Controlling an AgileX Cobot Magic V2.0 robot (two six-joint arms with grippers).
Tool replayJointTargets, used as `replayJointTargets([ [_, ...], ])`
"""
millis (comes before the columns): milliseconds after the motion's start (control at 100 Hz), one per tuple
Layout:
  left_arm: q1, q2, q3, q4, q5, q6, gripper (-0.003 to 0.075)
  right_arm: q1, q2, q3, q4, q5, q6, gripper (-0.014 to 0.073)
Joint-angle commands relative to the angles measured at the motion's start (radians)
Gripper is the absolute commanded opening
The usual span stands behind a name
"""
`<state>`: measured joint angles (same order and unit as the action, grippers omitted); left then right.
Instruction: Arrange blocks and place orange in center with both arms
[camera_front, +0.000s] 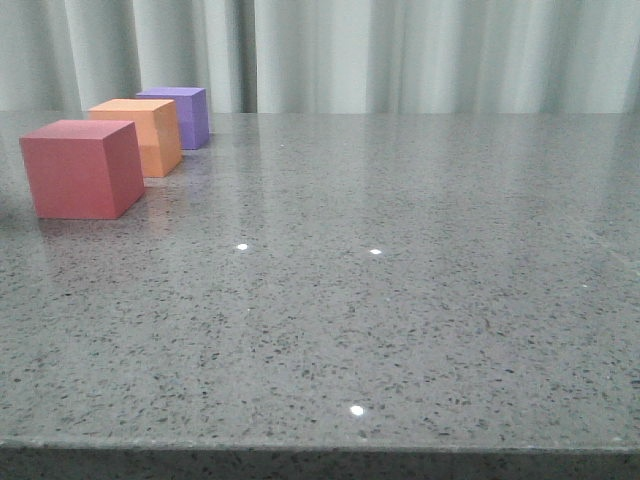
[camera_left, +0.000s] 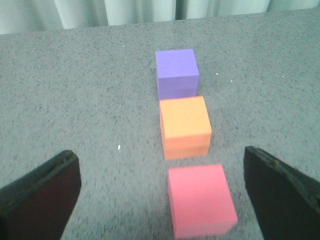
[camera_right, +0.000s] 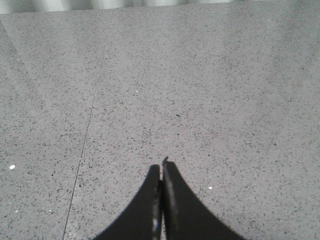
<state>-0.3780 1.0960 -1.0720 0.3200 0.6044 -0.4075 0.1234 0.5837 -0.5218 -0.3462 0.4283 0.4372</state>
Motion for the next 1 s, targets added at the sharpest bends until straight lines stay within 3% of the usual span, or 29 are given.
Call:
replayJointTargets([
  [0,0.002,-0.117,0.065,0.015,-0.099,-0.015,0.0626,-0.004,-0.002,-0.026,-0.024,-0.072,-0.007,-0.0069],
  [190,0.002,-0.346,0.261,0.017,-0.119,-0.015,0.0595,-0.004,-0.002,-0.026,-0.024,-0.072,-0.007,-0.0069],
  [350,0.002,-0.541,0.400,0.015,-0.119,-0.015,0.0496,-0.004,-0.002,-0.026,-0.024,-0.072,-0.007,-0.0069],
  [470,0.002,-0.660,0.467,0.013,-0.119,-0.015,0.0350,-0.004,-0.002,-0.026,-0.024,-0.072,-0.007,-0.0069],
  [680,0.002,-0.772,0.507,0.017,-0.119,-0.015,-0.0023,-0.004,-0.002,-0.026,-0.024,-0.072,-0.007,-0.0069],
  [990,0.002,-0.776,0.507,0.010,-0.119,-0.015,-0.0020,-0.004,-0.002,-0.026,-0.024,-0.072,-0.007,-0.0069],
])
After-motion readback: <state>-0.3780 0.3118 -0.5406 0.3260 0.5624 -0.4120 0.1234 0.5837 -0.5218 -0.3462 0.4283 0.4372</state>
